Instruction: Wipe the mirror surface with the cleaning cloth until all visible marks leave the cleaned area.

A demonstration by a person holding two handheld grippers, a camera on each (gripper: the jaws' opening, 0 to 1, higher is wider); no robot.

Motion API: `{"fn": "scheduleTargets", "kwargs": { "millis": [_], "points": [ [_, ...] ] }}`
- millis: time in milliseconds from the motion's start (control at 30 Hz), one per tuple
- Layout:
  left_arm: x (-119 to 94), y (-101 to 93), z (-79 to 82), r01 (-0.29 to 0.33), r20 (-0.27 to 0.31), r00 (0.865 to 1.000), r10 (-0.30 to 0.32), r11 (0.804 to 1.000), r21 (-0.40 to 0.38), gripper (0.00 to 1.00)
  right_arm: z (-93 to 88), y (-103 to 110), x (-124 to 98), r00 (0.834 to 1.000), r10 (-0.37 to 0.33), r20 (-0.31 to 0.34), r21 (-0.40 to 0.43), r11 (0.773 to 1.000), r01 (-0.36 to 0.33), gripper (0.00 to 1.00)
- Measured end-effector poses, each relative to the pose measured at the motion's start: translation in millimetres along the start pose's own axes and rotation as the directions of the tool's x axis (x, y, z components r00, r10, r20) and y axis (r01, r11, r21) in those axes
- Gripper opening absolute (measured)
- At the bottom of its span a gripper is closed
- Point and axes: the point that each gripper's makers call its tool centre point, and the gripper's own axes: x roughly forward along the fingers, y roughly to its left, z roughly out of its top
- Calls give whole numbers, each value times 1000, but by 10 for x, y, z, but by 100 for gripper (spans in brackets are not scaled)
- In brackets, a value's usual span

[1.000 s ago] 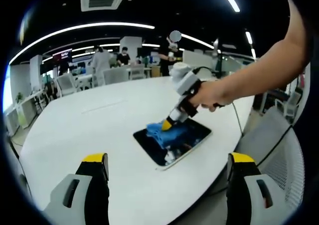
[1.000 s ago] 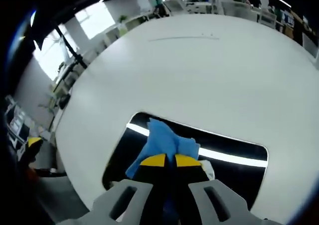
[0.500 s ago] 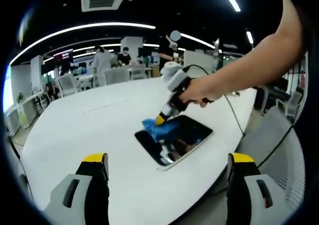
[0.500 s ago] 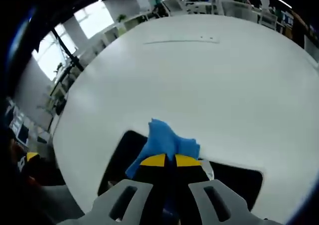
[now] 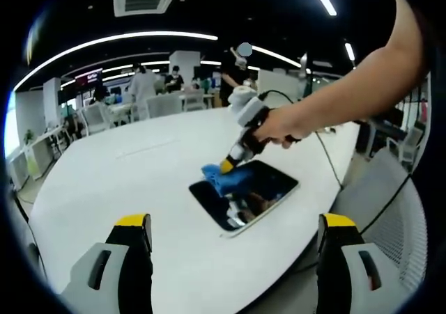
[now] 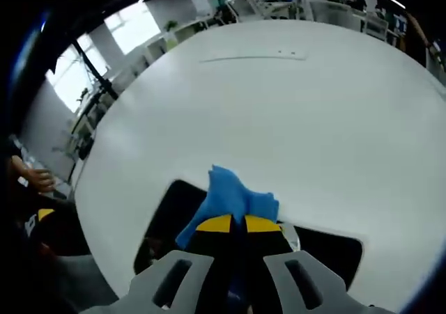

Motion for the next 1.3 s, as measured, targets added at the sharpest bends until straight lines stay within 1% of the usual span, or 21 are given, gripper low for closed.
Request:
{"fn": "scheduleTargets", "kwargs": {
  "millis": [100, 333, 467, 600, 900, 967, 1067, 1167, 1233, 1300],
  "points": [
    [1, 5, -4, 0, 1, 1000, 0, 1000, 1, 99, -15, -35, -22, 1000, -5, -1, 3, 1000, 5, 0],
    [-1, 1, 1, 0, 1, 1000, 0, 1000, 1, 99, -49, -193, -64, 1000, -25, -7, 14, 1000, 25, 0],
    [1, -4, 1, 2, 1, 1000, -2, 1000, 1, 99, -89, -222, -134, 999, -33, -7, 18, 999, 33, 0],
    [2, -5, 4, 1, 2, 1000, -1, 1000, 1, 99, -100, -286, -150, 999, -43, -11, 24, 999, 43, 0],
    [5, -1, 0, -1, 0, 1000, 1, 1000, 4, 99, -102, -308, -144, 999, -52, 10, 24, 998, 51, 0],
    [7, 0, -7, 0, -1, 1000, 0, 1000, 3, 99, -113, -311, -141, 998, -60, 5, 29, 998, 60, 0],
    [10, 1, -12, 0, -3, 1000, 0, 1000, 6, 99, -154, -311, -149, 998, -56, 2, 52, 997, 56, 0],
    [9, 0, -11, 0, -3, 1000, 0, 1000, 6, 99, -207, -313, -157, 999, -54, 4, 58, 997, 54, 0],
    [6, 0, -7, -2, -2, 1000, 2, 1000, 7, 99, -226, -305, -154, 998, -58, 10, 42, 997, 57, 0],
    [4, -2, -6, -3, -1, 1000, 3, 1000, 6, 99, -250, -303, -160, 998, -58, 12, 54, 997, 57, 0]
  ]
}}
